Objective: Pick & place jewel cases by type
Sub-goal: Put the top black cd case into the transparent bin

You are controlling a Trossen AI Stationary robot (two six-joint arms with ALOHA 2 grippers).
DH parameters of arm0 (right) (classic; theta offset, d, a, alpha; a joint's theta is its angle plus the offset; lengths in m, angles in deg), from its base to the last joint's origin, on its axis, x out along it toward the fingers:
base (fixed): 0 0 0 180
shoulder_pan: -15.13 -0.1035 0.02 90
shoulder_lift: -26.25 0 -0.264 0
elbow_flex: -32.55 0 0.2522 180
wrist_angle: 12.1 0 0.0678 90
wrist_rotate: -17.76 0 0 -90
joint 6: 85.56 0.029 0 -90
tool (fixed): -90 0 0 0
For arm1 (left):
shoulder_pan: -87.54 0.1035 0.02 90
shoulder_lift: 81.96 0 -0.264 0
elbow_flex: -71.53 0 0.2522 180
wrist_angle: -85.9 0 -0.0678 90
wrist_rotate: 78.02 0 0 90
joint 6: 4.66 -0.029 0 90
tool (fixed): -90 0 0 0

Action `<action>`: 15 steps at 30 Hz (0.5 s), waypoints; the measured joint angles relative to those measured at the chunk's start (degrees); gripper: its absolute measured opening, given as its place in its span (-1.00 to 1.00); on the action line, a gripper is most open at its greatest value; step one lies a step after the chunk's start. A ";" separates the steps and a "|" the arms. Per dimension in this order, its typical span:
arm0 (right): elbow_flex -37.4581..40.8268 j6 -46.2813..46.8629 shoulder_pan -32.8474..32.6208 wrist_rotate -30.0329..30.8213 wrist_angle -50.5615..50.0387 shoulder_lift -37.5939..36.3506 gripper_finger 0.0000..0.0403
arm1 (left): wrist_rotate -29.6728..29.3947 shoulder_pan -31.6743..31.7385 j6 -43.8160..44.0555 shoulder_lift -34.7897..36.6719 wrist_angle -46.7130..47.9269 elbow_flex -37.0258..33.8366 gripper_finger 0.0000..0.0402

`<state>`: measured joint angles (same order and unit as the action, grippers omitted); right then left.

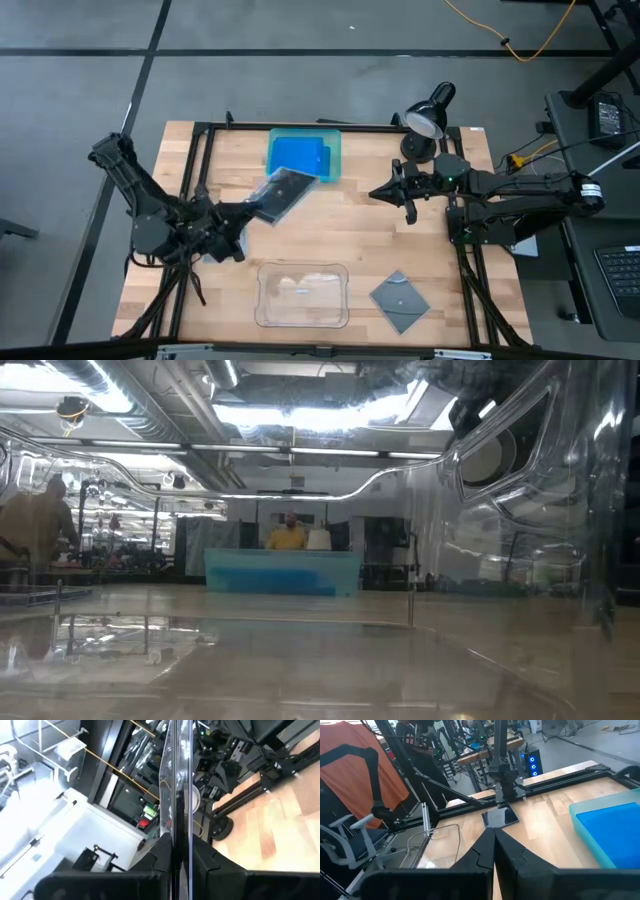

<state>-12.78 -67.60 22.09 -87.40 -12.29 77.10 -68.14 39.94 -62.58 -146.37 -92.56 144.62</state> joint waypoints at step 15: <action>0.00 -1.79 0.02 0.62 -0.14 0.00 -0.95 | 0.72 7.62 0.15 -5.07 11.21 0.02 -0.91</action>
<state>-12.78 -69.40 22.11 -86.79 -12.43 77.10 -67.42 47.56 -62.44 -151.45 -81.36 144.65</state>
